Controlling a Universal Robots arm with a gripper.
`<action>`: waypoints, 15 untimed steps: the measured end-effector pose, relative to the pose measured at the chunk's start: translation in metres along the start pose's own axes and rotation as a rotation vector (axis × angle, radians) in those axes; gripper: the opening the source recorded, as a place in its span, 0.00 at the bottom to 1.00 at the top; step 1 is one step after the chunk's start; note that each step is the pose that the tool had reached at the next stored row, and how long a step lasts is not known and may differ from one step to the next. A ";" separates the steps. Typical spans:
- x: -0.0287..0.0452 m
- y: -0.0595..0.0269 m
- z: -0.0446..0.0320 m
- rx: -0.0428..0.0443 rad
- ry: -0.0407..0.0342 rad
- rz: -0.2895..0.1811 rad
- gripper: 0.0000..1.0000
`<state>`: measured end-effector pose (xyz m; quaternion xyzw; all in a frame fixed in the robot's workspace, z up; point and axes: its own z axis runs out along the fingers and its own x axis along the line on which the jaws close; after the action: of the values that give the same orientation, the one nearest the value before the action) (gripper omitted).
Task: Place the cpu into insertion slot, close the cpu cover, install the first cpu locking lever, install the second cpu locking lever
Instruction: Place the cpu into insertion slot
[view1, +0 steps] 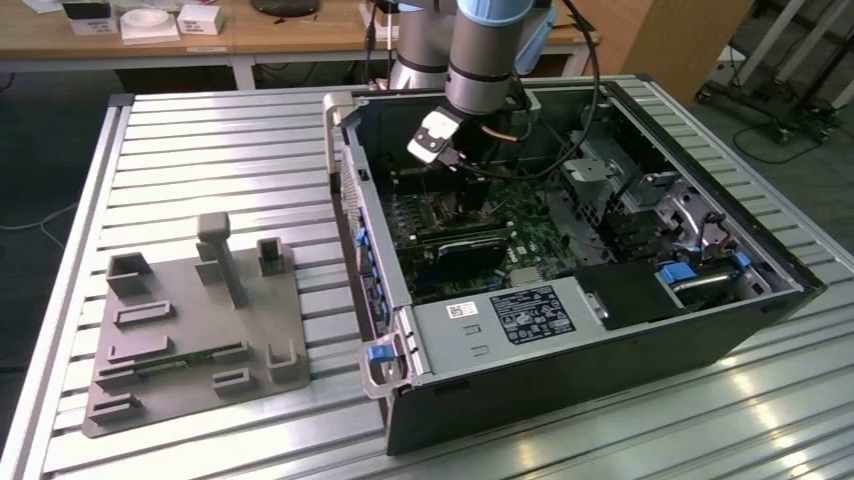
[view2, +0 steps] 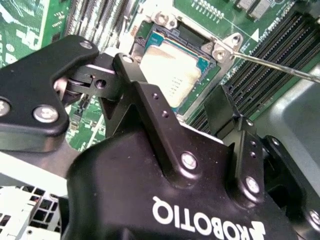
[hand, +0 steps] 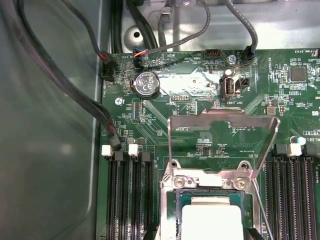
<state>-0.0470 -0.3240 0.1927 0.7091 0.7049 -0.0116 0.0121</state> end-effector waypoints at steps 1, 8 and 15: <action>-0.0011 0.0000 0.0001 0.0000 0.0001 0.000 0.75; -0.0049 0.0000 0.0007 0.0001 0.0000 0.001 0.75; -0.0052 0.0000 0.0007 0.0001 -0.0004 0.001 0.66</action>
<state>-0.0470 -0.3293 0.1922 0.7094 0.7046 -0.0117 0.0123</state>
